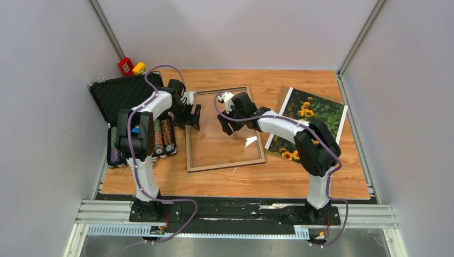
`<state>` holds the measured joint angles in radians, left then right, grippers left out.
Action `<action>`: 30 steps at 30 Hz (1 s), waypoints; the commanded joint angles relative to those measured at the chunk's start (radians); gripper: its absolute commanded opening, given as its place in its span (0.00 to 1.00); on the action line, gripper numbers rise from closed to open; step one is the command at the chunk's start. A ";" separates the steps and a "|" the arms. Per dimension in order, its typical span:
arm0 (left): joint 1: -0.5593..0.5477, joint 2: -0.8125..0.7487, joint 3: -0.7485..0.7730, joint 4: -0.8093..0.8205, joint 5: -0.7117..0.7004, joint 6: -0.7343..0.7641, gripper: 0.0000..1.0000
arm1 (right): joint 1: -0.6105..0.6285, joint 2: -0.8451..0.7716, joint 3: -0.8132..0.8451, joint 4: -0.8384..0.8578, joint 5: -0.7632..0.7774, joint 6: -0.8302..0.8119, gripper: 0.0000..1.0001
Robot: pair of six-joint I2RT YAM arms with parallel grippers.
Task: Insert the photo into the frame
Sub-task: Place the photo frame item in the photo frame, then adjust the photo frame at the center of the board.
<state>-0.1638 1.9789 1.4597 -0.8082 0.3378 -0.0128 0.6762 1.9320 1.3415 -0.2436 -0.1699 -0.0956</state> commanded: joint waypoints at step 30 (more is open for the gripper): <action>-0.003 0.034 0.032 0.024 0.004 0.010 0.81 | -0.288 -0.026 -0.110 -0.007 -0.098 0.122 0.59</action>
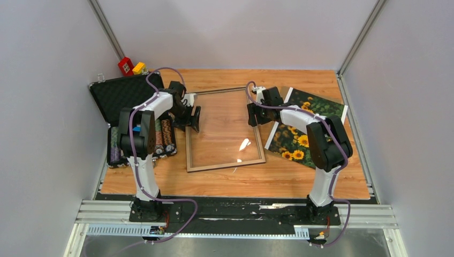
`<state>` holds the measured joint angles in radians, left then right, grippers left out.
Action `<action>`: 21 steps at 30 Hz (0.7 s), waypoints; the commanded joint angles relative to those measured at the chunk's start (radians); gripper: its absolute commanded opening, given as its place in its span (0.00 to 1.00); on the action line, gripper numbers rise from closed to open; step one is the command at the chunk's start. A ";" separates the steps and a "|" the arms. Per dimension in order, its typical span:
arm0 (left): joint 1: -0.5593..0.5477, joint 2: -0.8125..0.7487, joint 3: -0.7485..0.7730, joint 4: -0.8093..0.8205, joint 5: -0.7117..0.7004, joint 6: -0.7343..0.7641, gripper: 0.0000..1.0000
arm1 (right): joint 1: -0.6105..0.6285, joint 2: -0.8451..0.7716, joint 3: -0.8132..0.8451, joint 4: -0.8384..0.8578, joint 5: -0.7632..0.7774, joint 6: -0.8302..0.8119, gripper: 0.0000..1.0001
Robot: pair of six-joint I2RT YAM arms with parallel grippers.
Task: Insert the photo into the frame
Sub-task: Adjust the photo frame at the center of the board.
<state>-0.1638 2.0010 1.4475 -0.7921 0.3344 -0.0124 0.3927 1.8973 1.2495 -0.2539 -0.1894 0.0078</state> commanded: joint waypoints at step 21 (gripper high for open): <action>-0.003 0.104 0.172 -0.033 0.014 0.045 0.79 | 0.005 -0.079 -0.146 -0.014 -0.265 0.010 0.56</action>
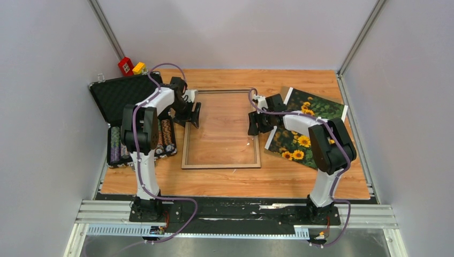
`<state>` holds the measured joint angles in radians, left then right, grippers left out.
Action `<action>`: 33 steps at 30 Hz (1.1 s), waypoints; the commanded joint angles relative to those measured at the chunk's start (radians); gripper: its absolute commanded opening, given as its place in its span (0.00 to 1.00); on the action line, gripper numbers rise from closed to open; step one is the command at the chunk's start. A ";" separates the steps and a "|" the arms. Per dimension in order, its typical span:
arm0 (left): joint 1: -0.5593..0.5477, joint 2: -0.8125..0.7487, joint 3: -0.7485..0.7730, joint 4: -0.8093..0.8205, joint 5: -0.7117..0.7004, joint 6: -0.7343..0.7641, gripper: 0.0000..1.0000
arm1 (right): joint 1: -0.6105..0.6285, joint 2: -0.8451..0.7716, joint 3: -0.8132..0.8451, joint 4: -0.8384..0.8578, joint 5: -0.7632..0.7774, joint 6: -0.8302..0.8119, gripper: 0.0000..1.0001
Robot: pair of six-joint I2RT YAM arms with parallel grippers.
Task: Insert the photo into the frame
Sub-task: Adjust the photo frame at the center of the board, then pick up the photo at the center of the board.
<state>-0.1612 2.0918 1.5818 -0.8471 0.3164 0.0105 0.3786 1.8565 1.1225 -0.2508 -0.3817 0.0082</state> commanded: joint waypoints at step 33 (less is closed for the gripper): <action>-0.238 -0.179 0.186 0.090 0.106 0.013 1.00 | -0.495 -0.625 -0.220 -0.122 0.125 -0.064 0.89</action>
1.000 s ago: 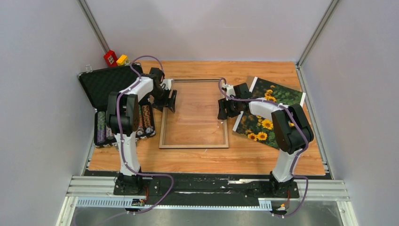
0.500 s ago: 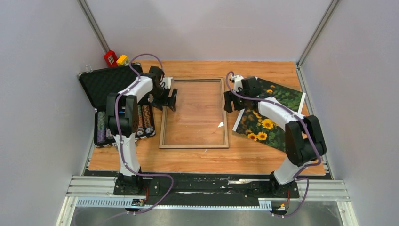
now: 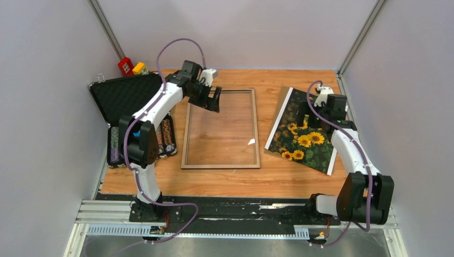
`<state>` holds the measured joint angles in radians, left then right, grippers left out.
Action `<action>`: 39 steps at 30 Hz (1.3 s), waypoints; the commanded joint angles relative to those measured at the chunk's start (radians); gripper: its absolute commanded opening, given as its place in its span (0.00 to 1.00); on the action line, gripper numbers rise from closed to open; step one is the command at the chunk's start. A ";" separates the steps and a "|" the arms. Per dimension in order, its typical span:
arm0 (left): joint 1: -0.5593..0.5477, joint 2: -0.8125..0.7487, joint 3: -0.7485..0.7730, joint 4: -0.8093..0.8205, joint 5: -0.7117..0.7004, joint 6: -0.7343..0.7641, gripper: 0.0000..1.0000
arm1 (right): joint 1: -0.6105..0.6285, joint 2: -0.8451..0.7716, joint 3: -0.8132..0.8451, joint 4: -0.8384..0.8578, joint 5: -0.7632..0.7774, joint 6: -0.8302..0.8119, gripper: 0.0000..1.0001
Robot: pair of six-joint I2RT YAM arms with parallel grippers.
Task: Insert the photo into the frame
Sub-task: Pick up the photo at the center of the board.
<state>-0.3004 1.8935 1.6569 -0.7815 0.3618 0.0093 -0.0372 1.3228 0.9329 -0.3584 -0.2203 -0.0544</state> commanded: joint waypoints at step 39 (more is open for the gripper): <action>-0.552 0.685 0.695 0.180 0.117 -0.261 0.97 | -0.639 0.237 -0.027 -0.052 -0.267 0.041 0.80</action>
<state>-0.8486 2.5931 2.3657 -0.6392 0.4690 -0.2398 -0.6708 1.5211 0.8577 -0.4221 -0.4519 -0.0311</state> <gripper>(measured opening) 0.971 0.805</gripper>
